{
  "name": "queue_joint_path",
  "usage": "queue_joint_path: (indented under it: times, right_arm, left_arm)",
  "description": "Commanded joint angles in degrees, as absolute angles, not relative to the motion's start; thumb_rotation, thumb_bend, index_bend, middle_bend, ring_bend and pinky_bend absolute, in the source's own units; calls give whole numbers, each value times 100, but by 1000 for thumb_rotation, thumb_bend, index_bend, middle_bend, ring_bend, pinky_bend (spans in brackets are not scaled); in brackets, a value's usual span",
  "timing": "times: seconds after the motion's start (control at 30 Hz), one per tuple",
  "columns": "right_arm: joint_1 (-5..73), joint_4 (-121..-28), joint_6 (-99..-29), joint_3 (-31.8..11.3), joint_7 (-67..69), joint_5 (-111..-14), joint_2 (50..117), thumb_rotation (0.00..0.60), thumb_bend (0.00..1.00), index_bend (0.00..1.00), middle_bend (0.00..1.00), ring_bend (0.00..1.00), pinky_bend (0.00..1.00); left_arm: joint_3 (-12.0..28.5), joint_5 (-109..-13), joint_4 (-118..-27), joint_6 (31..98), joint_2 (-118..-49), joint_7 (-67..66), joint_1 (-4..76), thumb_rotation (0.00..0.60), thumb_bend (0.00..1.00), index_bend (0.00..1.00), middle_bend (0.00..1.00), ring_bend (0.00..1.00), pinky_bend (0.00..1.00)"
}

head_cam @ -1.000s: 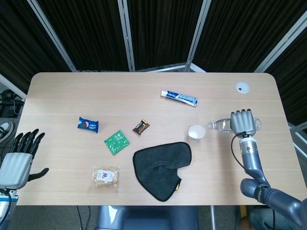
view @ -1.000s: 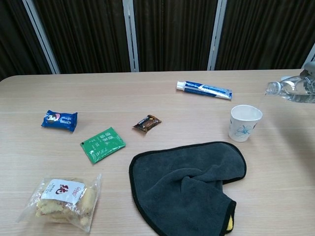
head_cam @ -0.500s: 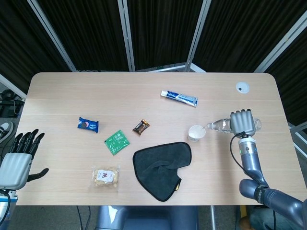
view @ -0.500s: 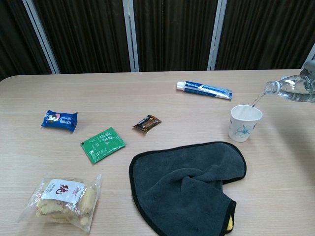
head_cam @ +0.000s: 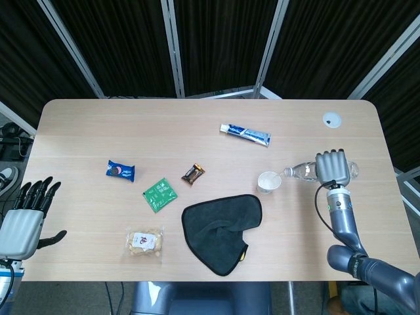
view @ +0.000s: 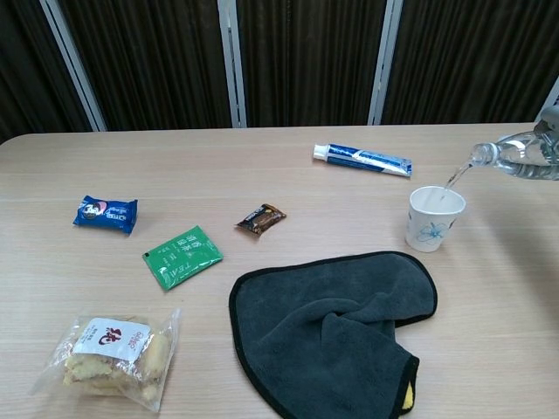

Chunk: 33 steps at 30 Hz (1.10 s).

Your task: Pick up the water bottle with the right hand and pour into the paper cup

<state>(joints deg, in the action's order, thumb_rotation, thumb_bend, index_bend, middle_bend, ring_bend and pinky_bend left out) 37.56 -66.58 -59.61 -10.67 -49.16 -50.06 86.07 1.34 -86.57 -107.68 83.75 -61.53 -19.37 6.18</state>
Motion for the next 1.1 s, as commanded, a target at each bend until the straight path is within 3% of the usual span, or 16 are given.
queue_joint_path:
  times: [0.03, 0.6, 1.1]
  right_arm:
    - [3764, -6667, -5970, -1056, -4948, -4997, 8605, 600, 572, 557, 666, 548, 462]
    - [3720, -6789, -5981, -1040, -4693, -5023, 8593, 600, 579, 560, 670, 564, 471]
    - [3238, -7610, -5874, -1129, -2004, -6043, 8025, 600, 589, 560, 671, 568, 471]
  left_arm:
    - [133, -8655, -10769, 8374, -6153, -1937, 618, 600, 0, 0, 0, 0, 0]
    - [126, -8656, -10769, 8370, -6146, -1929, 625, 600, 0, 0, 0, 0, 0]
    - [95, -8695, -10802, 8389, -6124, -1903, 608, 600, 0, 0, 0, 0, 0]
